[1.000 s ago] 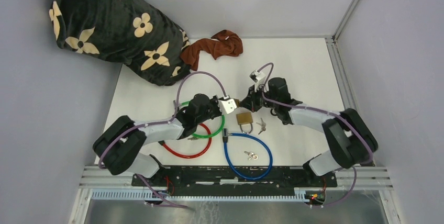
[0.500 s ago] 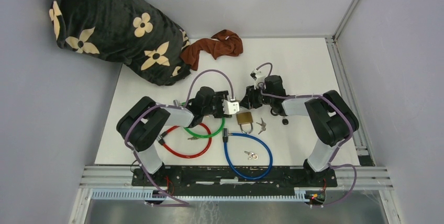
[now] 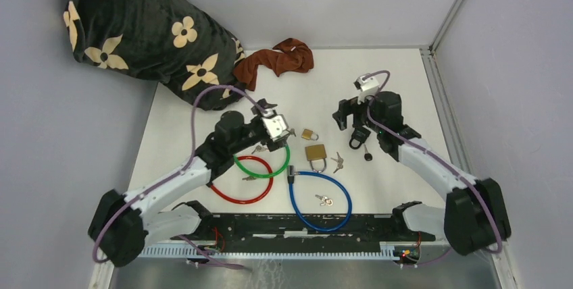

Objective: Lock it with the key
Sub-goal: Reset both arms

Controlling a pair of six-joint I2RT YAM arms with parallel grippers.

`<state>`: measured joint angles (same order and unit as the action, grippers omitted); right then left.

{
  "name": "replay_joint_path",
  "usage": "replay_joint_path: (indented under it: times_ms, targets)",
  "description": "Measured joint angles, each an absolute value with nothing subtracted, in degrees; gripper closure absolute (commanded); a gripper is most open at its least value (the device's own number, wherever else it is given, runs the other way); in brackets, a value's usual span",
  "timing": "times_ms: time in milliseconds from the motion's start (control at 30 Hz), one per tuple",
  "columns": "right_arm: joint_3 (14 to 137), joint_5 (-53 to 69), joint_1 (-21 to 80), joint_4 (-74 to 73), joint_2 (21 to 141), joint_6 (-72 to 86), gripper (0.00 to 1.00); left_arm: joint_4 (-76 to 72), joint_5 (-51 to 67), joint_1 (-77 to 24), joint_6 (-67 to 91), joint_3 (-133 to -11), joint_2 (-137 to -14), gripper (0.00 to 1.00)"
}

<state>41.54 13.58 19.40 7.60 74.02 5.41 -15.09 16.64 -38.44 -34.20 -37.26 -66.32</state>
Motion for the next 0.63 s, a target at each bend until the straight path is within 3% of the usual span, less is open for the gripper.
replay_joint_path:
  times_ms: [133, 333, 633]
  targets:
    - [32.91, 3.18, 18.92, 6.37, 61.41, 6.24, 0.02, -13.32, 8.16, -35.24, -22.70, -30.87, -52.69, 0.00]
    - [15.64, -13.72, 18.98, 3.90, 43.38, 13.82, 0.02, -7.90, -7.92, -21.02, -4.49, -16.86, -35.07, 0.00]
    - [2.48, -20.80, 18.96, 3.55, 30.15, 19.33, 0.02, -8.25, -12.95, -13.85, 5.43, -14.92, -29.15, 0.00]
